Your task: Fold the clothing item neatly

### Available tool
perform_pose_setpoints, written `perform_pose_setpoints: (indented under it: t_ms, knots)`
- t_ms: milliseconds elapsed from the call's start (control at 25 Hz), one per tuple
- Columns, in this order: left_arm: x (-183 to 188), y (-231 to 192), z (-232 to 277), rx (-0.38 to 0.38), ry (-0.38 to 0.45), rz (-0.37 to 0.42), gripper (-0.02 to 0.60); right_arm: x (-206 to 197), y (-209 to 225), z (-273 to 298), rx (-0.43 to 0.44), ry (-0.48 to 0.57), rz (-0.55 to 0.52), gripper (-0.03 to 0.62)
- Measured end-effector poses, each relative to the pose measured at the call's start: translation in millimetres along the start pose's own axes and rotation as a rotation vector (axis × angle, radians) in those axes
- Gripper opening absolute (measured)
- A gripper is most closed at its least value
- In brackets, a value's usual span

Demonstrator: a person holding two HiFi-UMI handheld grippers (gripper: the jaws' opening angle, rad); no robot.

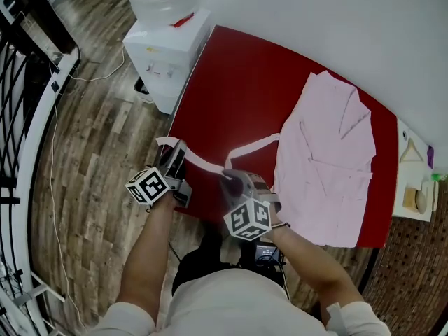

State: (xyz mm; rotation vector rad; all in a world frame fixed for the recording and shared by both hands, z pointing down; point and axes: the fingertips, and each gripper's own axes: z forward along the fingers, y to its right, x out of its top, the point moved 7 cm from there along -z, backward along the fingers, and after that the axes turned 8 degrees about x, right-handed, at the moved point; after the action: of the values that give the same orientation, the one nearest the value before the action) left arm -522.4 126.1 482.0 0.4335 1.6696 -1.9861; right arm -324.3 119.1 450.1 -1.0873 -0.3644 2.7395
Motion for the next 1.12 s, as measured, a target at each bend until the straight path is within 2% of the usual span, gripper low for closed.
perform_pose_setpoints:
  t_ms: [120, 240, 400, 520, 600, 720, 840, 960, 1120]
  knots:
    - [-7, 30, 7, 0.005, -0.057, 0.27, 0.006, -5, 15, -10, -0.013, 0.026, 0.078, 0.068]
    - [-26, 52, 16, 0.015, -0.159, 0.535, 0.006, -8, 36, -22, -0.058, 0.051, 0.175, 0.069]
    - [-77, 68, 30, -0.02, -0.413, 0.838, 0.006, -17, 64, -30, -0.077, 0.066, 0.322, 0.069]
    - [-127, 70, 33, -0.065, -0.659, 0.991, 0.006, -36, 69, -20, -0.021, 0.004, 0.408, 0.069]
    - [-152, 67, 32, -0.082, -0.777, 1.055, 0.006, -44, 65, -7, 0.028, -0.047, 0.424, 0.069]
    - [-167, 62, 29, -0.08, -0.844, 1.113, 0.006, -34, 56, 18, 0.107, -0.085, 0.374, 0.069]
    - [-167, 59, 24, -0.076, -0.813, 1.154, 0.006, -21, 47, 46, 0.185, -0.122, 0.296, 0.069]
    - [-165, 55, 17, -0.061, -0.757, 1.143, 0.006, -12, 38, 69, 0.25, -0.16, 0.233, 0.069]
    - [-167, 52, 9, -0.054, -0.738, 1.135, 0.007, -1, 30, 96, 0.275, -0.195, 0.196, 0.069]
